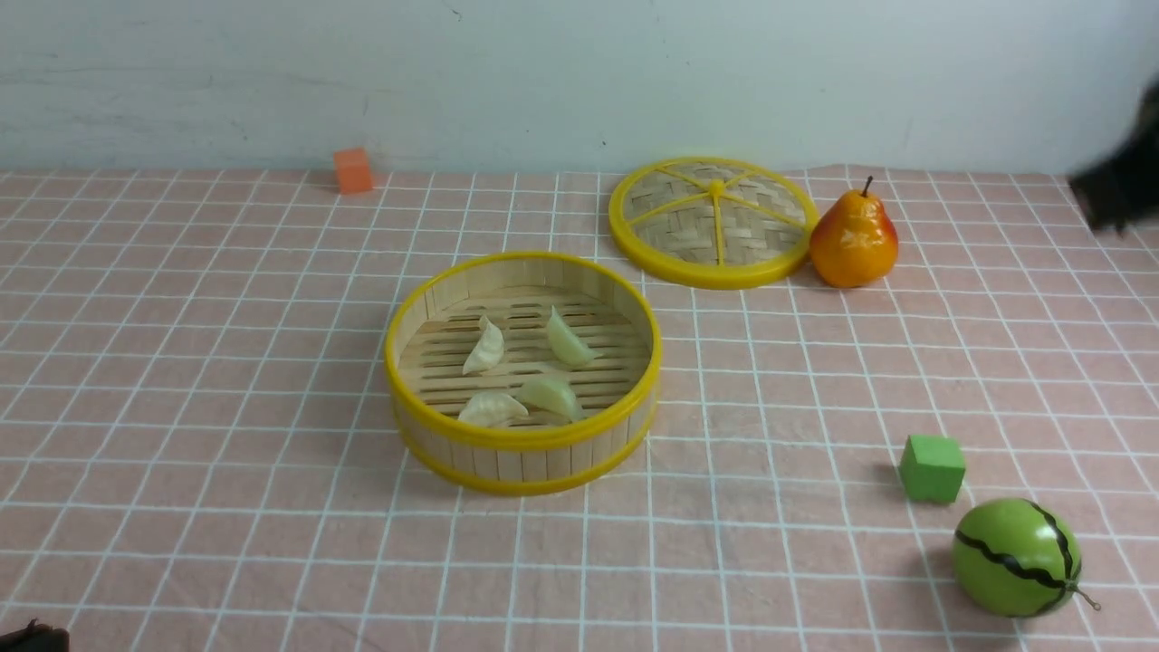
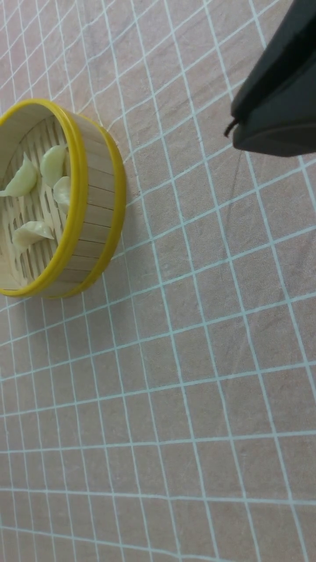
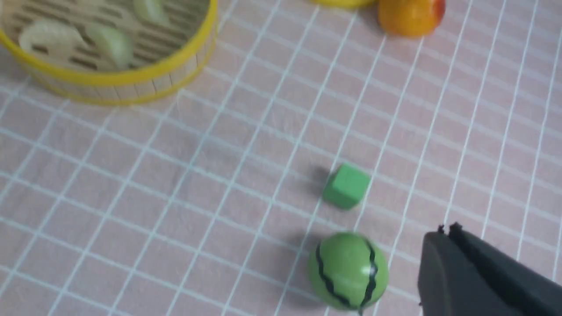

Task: Put the dumplings into the steamer on the table with the pink tablecloth.

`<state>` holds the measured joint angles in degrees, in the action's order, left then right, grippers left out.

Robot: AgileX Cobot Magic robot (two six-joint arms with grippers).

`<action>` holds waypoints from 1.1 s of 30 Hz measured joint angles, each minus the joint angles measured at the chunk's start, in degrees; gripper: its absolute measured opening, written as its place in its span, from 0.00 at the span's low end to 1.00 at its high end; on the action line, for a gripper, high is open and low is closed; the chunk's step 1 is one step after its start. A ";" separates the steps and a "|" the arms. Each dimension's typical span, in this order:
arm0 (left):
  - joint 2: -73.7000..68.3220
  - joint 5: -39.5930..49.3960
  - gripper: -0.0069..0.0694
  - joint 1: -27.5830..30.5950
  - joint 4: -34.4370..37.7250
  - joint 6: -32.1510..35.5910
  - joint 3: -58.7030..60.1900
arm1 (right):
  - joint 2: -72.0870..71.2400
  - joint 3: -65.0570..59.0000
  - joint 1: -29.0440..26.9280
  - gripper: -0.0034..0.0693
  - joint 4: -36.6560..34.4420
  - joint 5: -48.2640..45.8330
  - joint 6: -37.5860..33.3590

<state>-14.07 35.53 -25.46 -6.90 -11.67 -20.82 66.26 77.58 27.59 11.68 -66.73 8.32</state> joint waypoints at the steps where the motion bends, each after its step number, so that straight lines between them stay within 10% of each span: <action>1: 0.00 0.00 0.07 0.00 0.00 0.00 0.00 | -1.08 -0.99 0.00 0.02 0.00 0.91 0.54; 10: 0.00 0.17 0.08 0.00 0.00 0.00 0.00 | -21.49 -42.26 0.00 0.02 -1.01 34.15 12.30; 18: 0.00 0.17 0.09 0.00 0.00 0.00 0.00 | -29.65 -56.51 0.00 0.02 7.82 38.90 14.81; 28: 0.00 0.81 0.10 0.00 0.00 0.00 0.00 | -52.49 -75.75 -8.84 0.02 46.77 57.08 54.92; 33: 0.00 0.85 0.11 0.00 0.00 0.00 0.00 | -61.60 -79.00 -16.92 0.02 54.96 64.27 62.02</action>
<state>-14.07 36.38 -25.46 -6.90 -11.67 -20.82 4.66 -1.41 10.67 66.64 -2.46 70.35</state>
